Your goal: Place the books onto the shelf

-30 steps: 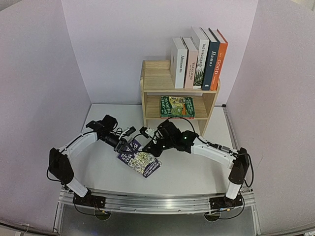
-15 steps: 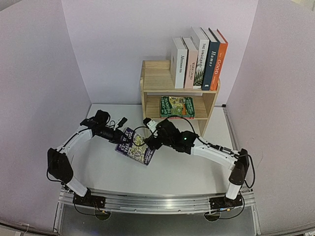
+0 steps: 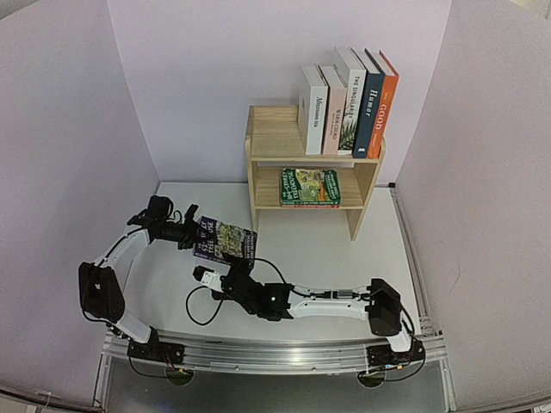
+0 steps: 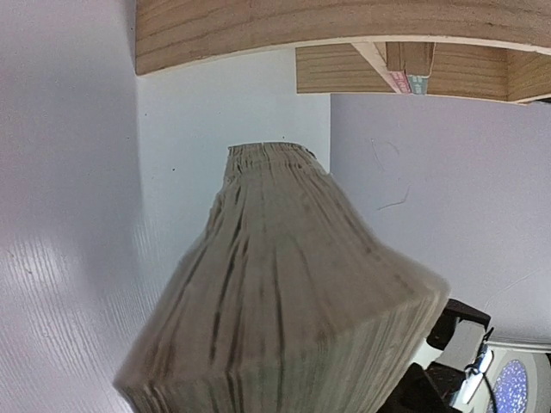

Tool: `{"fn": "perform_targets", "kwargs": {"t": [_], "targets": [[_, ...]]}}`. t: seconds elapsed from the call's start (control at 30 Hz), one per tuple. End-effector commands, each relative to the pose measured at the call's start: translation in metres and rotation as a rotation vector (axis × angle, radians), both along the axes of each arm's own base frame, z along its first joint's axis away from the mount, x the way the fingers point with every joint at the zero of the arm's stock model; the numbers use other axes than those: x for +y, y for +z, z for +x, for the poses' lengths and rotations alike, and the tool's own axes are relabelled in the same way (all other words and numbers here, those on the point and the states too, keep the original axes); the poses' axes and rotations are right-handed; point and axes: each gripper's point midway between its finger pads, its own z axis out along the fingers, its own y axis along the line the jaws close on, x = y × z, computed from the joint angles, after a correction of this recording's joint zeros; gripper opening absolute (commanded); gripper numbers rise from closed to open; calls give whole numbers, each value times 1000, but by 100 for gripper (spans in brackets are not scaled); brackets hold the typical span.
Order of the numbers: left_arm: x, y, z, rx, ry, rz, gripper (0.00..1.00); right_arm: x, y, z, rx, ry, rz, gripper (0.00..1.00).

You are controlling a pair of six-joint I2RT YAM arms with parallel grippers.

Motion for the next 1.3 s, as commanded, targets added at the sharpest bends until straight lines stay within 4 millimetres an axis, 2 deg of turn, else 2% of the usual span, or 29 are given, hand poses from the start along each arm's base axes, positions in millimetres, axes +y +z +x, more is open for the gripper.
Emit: {"fn": "perform_targets", "kwargs": {"t": [0.0, 0.07, 0.13, 0.2, 0.27, 0.4, 0.47, 0.5, 0.53, 0.57, 0.6, 0.63, 0.67, 0.73, 0.77, 0.87, 0.93, 1.0, 1.13, 1.27], "targets": [[-4, 41, -4, -92, -25, -103, 0, 6, 5, 35, -212, -137, -26, 83], [-4, 40, -4, -91, -25, -104, 0, 8, 1, 41, -249, -167, -29, 73], [-5, 39, -4, -89, -25, -107, 0, 8, 2, 47, -295, -204, -22, 67], [-5, 39, -4, -86, -25, -109, 0, 10, 3, 53, -361, -242, -22, 65], [-5, 39, -4, -86, -26, -111, 0, 10, 1, 57, -409, -277, -30, 58], [-5, 39, -5, -84, -25, -109, 0, 11, -5, 63, -417, -294, -23, 49], [-5, 39, -5, -86, -25, -108, 0, 7, -3, 69, -415, -317, -16, 35], [-4, 39, -5, -84, -23, -107, 0, 5, -1, 71, -415, -332, -10, 19], [-4, 39, -5, -85, -23, -107, 0, 3, 3, 72, -416, -344, -4, 7], [-5, 39, -5, -84, -23, -106, 0, 1, 6, 74, -417, -359, 1, 0], [-4, 39, -5, -85, -23, -107, 0, -1, 11, 73, -418, -362, 9, 0], [-5, 39, -5, -86, -24, -107, 5, -3, 16, 73, -419, -364, 14, 0], [-4, 39, -4, -84, -23, -106, 24, -5, 21, 72, -419, -363, 20, 0], [-2, 36, -2, -83, -11, -87, 77, -11, 29, 69, -406, -350, 15, 0], [1, 36, 1, -91, -1, -71, 97, -15, 32, 67, -388, -336, 6, 0], [13, 38, 11, -181, 32, 10, 100, -29, 29, 58, -164, -222, -43, 0], [26, 40, 16, -248, 46, 117, 100, -46, 24, 44, 84, -130, -67, 0], [39, 44, 21, -325, 53, 236, 100, -66, 31, 32, 249, -75, -80, 0], [66, 50, 31, -414, 86, 404, 100, -106, 61, 17, 336, -45, -134, 0], [77, 45, 32, -415, 108, 453, 100, -139, 102, 20, 282, -79, -175, 0]]}}
